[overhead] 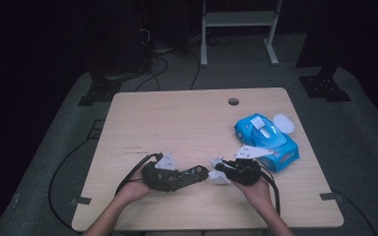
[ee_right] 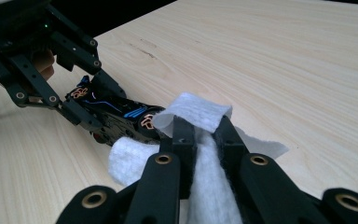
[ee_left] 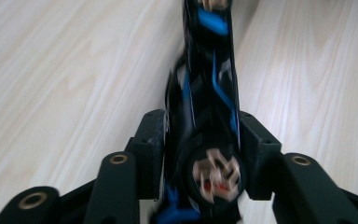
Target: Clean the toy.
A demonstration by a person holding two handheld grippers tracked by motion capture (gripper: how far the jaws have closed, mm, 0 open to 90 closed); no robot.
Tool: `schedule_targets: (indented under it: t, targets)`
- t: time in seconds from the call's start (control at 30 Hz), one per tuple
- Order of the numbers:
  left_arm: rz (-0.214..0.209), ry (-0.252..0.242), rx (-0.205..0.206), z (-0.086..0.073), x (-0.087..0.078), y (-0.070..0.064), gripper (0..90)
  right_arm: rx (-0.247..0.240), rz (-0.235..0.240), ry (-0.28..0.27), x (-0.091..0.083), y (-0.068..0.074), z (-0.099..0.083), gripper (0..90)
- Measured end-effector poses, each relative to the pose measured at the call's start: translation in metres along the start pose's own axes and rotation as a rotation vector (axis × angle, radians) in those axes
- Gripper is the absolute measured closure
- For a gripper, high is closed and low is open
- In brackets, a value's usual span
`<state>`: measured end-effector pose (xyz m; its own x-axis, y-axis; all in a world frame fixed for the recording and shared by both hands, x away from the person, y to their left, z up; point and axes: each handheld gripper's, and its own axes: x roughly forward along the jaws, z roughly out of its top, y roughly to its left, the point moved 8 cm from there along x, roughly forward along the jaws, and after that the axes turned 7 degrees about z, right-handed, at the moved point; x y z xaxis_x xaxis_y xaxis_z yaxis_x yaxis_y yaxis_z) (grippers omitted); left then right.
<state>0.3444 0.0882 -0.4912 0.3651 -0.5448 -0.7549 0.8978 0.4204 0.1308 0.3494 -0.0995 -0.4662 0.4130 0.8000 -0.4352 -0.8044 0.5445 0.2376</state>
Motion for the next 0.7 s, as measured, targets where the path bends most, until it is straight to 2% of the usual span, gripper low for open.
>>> schedule_targets:
  t: [0.1,0.27,0.33,0.47,0.63,0.7]
  targets:
    - [0.005,0.012,0.018,0.014,0.004,-0.001,52.0,0.009,0.002,-0.004,-0.001,-0.001,0.000,81.0]
    - [0.005,0.084,0.064,0.030,0.017,-0.003,49.5,0.021,0.008,-0.007,-0.003,-0.003,-0.002,80.9]
    - [0.003,0.112,0.069,0.034,0.023,-0.004,47.6,0.023,0.007,-0.007,-0.003,-0.004,-0.004,80.9]
    - [0.008,0.180,0.099,0.036,0.034,-0.007,46.0,0.033,0.013,-0.014,-0.003,-0.005,-0.004,80.9]
    - [0.004,0.258,0.134,0.030,0.043,-0.011,48.8,0.037,0.016,-0.016,-0.003,-0.005,-0.005,80.8]
    - [0.028,0.275,0.158,0.028,0.045,-0.011,52.4,0.043,0.019,-0.016,-0.002,-0.006,-0.006,80.8]
